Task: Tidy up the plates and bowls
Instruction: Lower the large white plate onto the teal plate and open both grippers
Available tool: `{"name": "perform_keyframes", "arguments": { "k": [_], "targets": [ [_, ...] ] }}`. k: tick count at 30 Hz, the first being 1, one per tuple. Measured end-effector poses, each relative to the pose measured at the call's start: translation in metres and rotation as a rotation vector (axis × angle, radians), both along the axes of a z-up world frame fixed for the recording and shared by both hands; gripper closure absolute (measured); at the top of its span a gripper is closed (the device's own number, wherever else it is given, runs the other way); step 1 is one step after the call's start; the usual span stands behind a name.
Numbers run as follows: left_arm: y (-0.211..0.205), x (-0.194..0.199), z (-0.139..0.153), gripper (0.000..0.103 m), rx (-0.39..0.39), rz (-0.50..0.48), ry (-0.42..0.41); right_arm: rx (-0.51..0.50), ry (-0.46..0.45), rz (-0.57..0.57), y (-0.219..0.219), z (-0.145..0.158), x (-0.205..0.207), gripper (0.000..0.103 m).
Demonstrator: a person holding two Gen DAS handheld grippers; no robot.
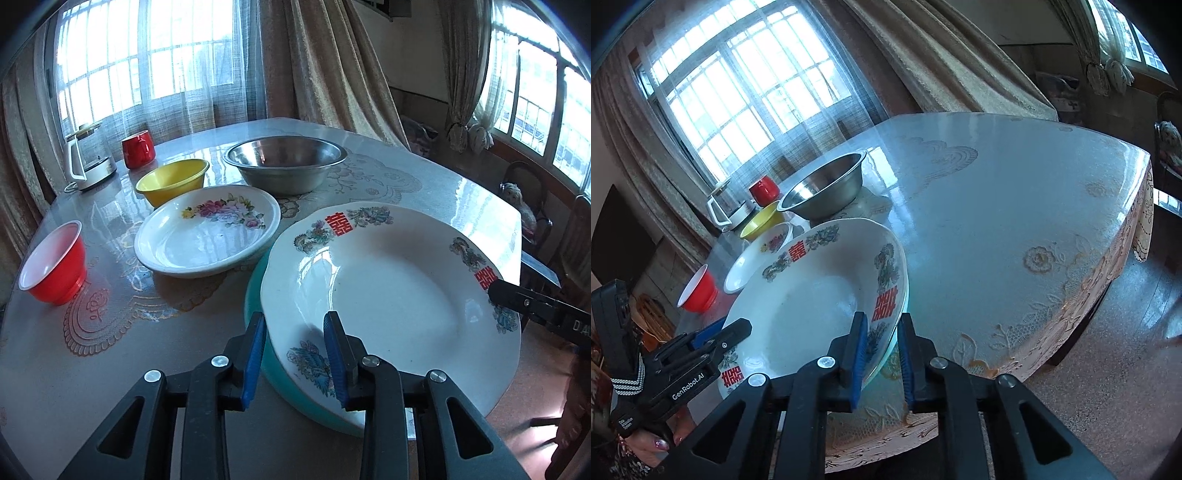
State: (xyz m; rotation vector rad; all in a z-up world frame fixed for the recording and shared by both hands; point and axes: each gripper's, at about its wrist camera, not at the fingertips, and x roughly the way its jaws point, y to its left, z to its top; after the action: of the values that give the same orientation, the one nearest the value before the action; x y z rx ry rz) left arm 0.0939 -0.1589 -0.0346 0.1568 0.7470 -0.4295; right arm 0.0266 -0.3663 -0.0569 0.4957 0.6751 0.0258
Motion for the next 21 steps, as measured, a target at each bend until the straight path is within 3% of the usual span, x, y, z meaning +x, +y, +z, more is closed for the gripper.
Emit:
{"name": "perform_keyframes", "arguments": {
  "k": [21],
  "targets": [
    [0.012, -0.006, 0.002, 0.071, 0.016, 0.039, -0.026, -0.040, 0.006, -0.004, 0.018, 0.002, 0.012, 0.084]
  ]
}}
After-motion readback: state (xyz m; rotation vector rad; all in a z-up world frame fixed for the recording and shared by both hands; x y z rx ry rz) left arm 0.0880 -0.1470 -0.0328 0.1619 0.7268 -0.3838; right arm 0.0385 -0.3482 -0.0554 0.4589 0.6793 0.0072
